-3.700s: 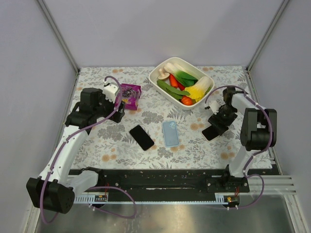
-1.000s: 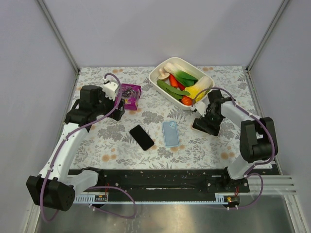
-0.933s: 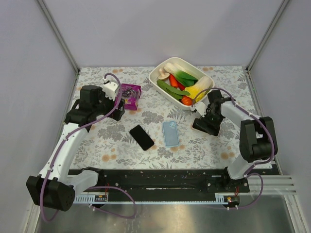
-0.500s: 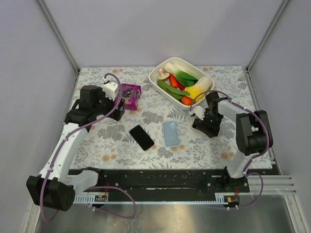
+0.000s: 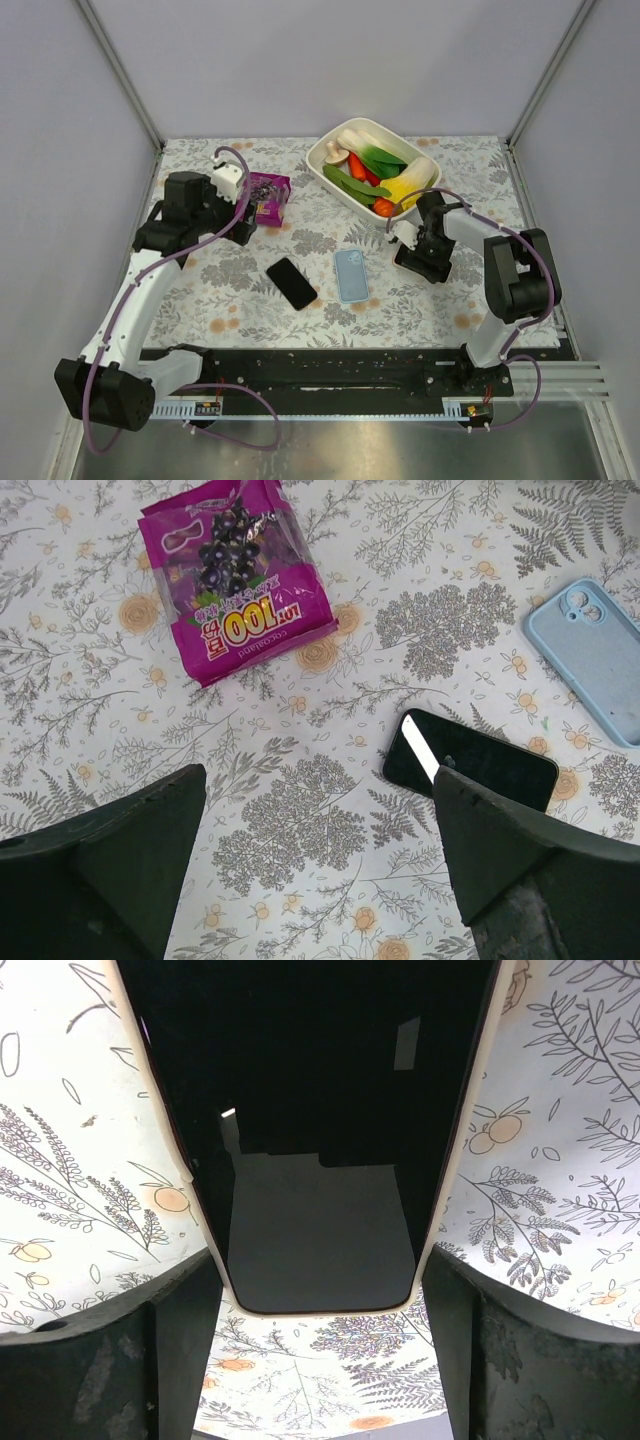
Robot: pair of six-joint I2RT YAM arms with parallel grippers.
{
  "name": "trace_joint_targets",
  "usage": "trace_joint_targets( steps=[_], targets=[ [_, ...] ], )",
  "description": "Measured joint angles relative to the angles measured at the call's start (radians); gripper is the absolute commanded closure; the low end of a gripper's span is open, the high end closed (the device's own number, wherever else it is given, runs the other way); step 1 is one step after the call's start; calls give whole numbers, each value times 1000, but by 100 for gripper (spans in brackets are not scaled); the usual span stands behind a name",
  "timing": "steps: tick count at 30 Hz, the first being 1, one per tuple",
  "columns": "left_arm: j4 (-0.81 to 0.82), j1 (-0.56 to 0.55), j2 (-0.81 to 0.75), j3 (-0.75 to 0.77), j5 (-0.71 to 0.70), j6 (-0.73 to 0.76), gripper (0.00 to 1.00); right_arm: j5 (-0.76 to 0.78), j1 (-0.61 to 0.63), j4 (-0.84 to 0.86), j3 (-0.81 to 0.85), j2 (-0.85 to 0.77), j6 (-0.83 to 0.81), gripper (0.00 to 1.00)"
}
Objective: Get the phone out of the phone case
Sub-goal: Pick up the phone at the center of the board.
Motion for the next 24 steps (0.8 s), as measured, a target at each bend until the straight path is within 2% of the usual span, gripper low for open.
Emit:
trace_joint_targets(
  steps=[2,6,8,9,17,24],
  targets=[
    [0,0,4,11,0,0,1,8,6,-3,1,0,-1,43],
    [0,0,6,27,2,0,1,9,8,-18,15,13,0,83],
    [0,0,6,28,5,-1,1,8,11,-18,15,13,0,95],
    [0,-1,6,28,9,-2,1,8,11,-18,15,13,0,98],
    [43,-20,28,17,161,-85,1,-99,47,-14,-26,-73,42,100],
    [135,-154,104,8,231,-168,1,-189,107,-2,-61,-220,100,100]
  ],
)
